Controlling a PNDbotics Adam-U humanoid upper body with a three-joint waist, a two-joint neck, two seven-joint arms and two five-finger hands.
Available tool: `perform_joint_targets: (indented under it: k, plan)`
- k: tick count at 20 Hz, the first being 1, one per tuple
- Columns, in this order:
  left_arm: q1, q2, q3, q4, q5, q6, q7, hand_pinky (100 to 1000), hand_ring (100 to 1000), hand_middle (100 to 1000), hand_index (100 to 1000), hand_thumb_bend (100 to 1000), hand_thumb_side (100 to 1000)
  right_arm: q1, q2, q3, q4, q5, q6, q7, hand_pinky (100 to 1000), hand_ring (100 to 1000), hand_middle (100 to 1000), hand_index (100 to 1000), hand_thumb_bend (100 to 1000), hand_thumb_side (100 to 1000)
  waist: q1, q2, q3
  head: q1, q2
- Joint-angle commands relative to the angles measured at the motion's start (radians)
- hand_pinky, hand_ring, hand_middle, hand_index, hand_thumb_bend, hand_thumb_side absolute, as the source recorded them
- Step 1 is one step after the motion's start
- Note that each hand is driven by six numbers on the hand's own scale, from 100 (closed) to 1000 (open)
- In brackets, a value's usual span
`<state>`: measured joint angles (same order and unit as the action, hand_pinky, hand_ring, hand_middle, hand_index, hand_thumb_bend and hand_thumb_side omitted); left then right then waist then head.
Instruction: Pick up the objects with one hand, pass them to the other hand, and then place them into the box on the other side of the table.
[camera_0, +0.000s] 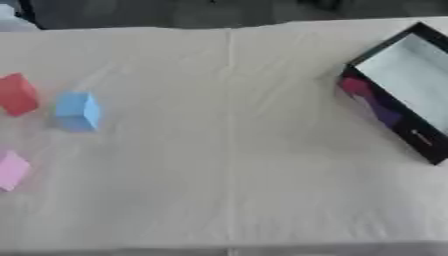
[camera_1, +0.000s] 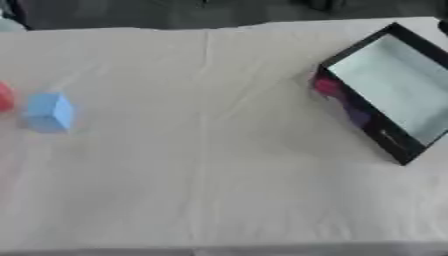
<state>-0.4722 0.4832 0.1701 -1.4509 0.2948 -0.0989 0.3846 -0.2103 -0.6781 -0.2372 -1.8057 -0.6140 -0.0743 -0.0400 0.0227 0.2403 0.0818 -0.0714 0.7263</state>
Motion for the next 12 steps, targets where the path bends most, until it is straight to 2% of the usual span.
perform_joint_targets:
  k: [1,3,6,9,12]
  plan:
    - [-0.046,0.084,0.007,0.007,-0.104,0.039,-0.026,830,721,728,883,296,499,-0.003,-0.027,-0.016,-0.013,0.01,-0.002,-0.004,1000,1000,1000,1000,100,596,0.0,-0.016,0.001,0.01,-0.006]
    - [-0.083,0.129,-0.009,0.034,-0.202,0.109,-0.063,851,736,723,875,292,406,0.001,-0.032,-0.014,-0.018,0.009,-0.004,-0.004,1000,1000,1000,1000,100,597,0.002,-0.019,0.003,0.014,-0.003]
    - [-0.142,0.185,-0.036,0.104,-0.308,0.205,-0.143,860,750,733,871,304,331,0.006,-0.035,-0.012,-0.019,0.013,-0.003,-0.001,1000,1000,1000,1000,100,595,0.005,-0.023,0.005,0.037,0.008]
    - [-0.183,0.228,-0.059,0.178,-0.39,0.25,-0.25,869,766,743,870,348,284,0.012,-0.035,-0.012,-0.022,0.019,-0.005,0.0,1000,1000,1000,1000,100,593,0.005,-0.023,0.003,0.062,0.01]
    - [-0.224,0.27,-0.081,0.249,-0.466,0.264,-0.377,872,780,752,869,396,237,0.017,-0.034,-0.013,-0.028,0.025,-0.007,-0.001,1000,1000,1000,1000,100,592,0.003,-0.02,0.0,0.072,0.008]
